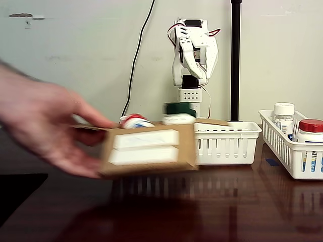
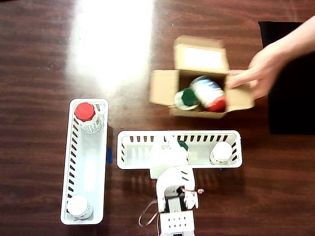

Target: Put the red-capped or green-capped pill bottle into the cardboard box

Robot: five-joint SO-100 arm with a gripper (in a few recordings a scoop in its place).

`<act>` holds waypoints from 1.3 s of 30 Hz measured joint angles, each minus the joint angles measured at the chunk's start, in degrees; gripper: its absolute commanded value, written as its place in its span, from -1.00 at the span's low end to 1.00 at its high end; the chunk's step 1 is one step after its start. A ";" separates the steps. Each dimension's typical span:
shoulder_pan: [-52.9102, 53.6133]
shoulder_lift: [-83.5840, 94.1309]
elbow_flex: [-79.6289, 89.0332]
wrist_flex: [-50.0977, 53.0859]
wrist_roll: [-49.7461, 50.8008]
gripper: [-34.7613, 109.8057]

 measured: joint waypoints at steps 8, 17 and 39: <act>-2.20 13.54 10.28 5.27 0.00 -0.51; -1.85 28.30 24.43 6.33 1.05 -0.50; -7.65 39.37 35.33 26.46 4.48 -0.51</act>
